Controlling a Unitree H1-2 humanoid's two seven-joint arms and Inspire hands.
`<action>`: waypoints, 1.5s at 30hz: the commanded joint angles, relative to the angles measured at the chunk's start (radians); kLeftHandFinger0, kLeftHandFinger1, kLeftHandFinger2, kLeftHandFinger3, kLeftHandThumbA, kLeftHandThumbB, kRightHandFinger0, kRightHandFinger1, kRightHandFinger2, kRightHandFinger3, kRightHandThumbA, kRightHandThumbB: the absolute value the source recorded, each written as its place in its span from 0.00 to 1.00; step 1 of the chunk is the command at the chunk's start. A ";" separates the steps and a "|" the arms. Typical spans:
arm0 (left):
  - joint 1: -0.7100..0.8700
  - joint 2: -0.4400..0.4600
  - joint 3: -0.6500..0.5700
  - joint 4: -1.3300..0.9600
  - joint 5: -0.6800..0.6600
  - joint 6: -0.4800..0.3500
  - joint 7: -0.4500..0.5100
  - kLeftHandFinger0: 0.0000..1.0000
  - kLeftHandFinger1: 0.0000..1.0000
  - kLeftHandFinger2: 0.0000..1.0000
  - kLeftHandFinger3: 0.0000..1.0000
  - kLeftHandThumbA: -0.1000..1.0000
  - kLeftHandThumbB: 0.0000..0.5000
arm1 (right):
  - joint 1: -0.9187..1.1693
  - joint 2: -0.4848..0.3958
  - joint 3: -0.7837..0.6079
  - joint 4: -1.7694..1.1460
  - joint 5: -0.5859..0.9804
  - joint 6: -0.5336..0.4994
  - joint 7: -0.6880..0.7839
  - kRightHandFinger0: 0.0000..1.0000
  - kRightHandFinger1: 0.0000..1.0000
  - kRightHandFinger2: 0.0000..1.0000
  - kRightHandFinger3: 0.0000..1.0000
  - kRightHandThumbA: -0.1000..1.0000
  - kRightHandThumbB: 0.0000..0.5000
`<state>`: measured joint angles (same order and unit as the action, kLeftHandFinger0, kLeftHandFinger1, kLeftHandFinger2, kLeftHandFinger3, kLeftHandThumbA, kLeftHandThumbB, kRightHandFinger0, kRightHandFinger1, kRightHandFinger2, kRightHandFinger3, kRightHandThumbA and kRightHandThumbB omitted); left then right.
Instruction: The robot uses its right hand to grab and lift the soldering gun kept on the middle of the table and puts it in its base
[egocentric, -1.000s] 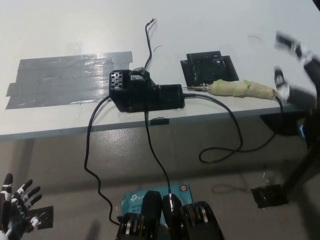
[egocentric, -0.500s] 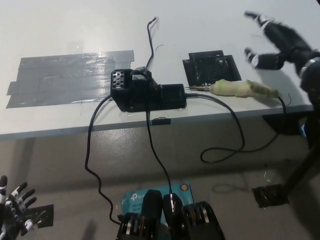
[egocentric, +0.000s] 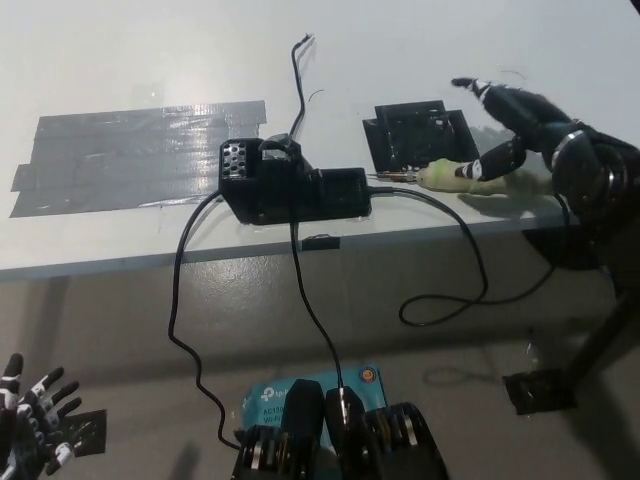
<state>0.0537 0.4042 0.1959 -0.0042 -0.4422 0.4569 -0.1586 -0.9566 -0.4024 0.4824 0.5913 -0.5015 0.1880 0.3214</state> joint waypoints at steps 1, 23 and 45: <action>-0.005 0.036 -0.001 -0.012 -0.006 0.013 -0.042 1.00 1.00 1.00 1.00 1.00 0.01 | -0.048 -0.011 0.011 0.009 -0.048 -0.006 0.017 1.00 1.00 1.00 1.00 0.89 0.41; -0.017 0.051 -0.030 -0.026 0.027 0.013 -0.090 1.00 1.00 1.00 1.00 1.00 0.00 | -0.094 0.019 0.085 0.189 -0.131 -0.044 0.001 1.00 1.00 1.00 1.00 0.63 0.33; -0.021 0.088 -0.087 -0.023 0.037 0.012 -0.185 1.00 1.00 1.00 1.00 1.00 0.20 | 0.029 0.050 0.164 0.251 -0.170 0.019 0.117 1.00 1.00 1.00 1.00 0.55 0.48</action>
<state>0.0420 0.4512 0.1146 -0.0035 -0.4148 0.4564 -0.3015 -0.9553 -0.3350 0.6211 0.8141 -0.6466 0.1780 0.3547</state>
